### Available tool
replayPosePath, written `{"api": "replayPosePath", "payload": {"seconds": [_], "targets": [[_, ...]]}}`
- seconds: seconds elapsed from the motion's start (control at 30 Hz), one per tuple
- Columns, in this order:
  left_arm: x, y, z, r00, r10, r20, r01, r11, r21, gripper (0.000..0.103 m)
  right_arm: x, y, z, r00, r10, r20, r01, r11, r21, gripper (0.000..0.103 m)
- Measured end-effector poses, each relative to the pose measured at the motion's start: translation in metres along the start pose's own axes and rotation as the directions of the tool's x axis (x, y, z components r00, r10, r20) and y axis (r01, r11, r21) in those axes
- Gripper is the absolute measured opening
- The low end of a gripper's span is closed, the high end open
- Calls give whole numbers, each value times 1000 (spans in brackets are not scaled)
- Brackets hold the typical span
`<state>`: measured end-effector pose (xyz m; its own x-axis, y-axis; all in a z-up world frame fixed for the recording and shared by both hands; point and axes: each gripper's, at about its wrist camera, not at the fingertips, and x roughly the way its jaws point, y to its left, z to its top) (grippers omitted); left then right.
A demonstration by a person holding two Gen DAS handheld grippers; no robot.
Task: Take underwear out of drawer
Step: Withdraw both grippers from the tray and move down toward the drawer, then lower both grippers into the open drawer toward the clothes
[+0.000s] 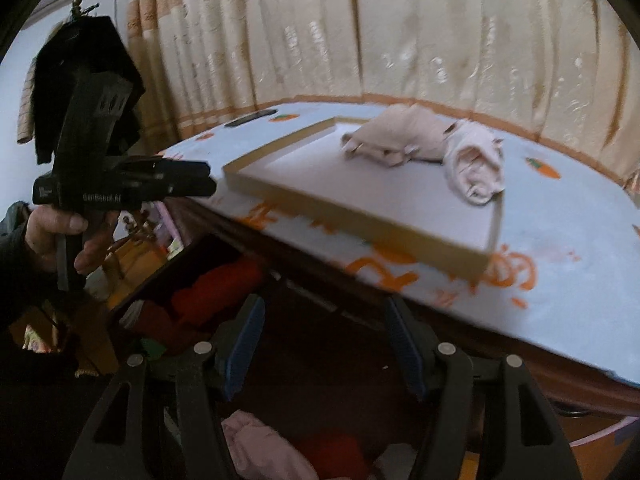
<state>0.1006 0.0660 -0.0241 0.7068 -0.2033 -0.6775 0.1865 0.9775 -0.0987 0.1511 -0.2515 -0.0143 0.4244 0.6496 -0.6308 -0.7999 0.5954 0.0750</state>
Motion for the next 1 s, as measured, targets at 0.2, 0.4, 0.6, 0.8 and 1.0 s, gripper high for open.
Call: {"api": "replayPosePath", "payload": {"seconds": [0.2,0.4,0.6,0.8,1.0], "targets": [[10,-3,-33,996,-11,-84,10,1000,-20,60,14,7,-8,999,43,-11,-43,999,14,64],[36,-6,-52,985,8,-174,-11,1000,-17,60,19,14,-15,996,90,-5,-90,996,9,64],[65,-1,-61,955,108,-275,-112,994,4,60,21,19,-23,992,128,7,-128,992,-7,64],[86,-4,-69,915,173,-364,-168,985,46,60,26,28,-32,986,166,10,-165,985,-53,65],[100,-6,-77,885,216,-413,-203,976,75,60,29,30,-35,978,209,18,-207,976,-66,65]]}}
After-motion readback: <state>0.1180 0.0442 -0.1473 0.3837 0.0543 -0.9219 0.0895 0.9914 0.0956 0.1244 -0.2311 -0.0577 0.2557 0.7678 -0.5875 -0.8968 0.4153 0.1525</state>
